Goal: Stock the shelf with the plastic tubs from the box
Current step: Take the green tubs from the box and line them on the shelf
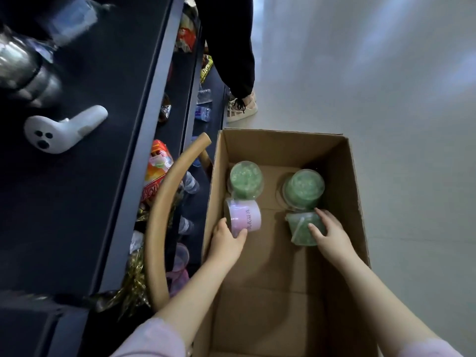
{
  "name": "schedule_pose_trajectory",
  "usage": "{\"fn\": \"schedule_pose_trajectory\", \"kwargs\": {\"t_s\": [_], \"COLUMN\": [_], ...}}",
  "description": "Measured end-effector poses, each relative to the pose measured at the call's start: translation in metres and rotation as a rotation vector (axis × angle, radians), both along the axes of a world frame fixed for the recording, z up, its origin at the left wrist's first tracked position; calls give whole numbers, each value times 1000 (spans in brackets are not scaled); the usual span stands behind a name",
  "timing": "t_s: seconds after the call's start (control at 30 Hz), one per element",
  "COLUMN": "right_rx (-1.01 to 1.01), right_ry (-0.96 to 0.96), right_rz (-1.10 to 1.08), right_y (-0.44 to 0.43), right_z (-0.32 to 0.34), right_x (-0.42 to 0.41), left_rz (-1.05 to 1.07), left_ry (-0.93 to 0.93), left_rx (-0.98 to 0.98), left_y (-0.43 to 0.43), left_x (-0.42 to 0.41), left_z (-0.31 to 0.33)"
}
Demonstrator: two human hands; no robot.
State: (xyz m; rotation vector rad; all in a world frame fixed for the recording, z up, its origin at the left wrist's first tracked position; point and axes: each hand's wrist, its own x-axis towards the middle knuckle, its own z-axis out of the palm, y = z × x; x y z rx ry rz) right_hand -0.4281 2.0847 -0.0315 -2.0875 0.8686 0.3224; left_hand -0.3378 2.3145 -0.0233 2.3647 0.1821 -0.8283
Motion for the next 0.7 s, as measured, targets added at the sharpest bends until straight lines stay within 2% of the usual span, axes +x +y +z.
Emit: {"fn": "schedule_pose_trajectory", "kwargs": {"t_s": [0.2,0.43,0.6,0.7], "right_rx": [-82,-258,-395,-339], "right_ry": [28,-4,-106,-196], "right_rz": [76,195,250,165], "right_y": [-6,-6,-1,4], "right_z": [-13,-10,-1,11], "right_x": [5,1,-7,-11], "left_rz": [26,27,-37,-56], "left_ry": [79,-50,-36,-31], "left_rx": [-76,-88,-86,-86], "left_y": [-2,-4,4,8], "left_x": [16,16,2,-11], "left_z": [-27,-33,-29,-20]}}
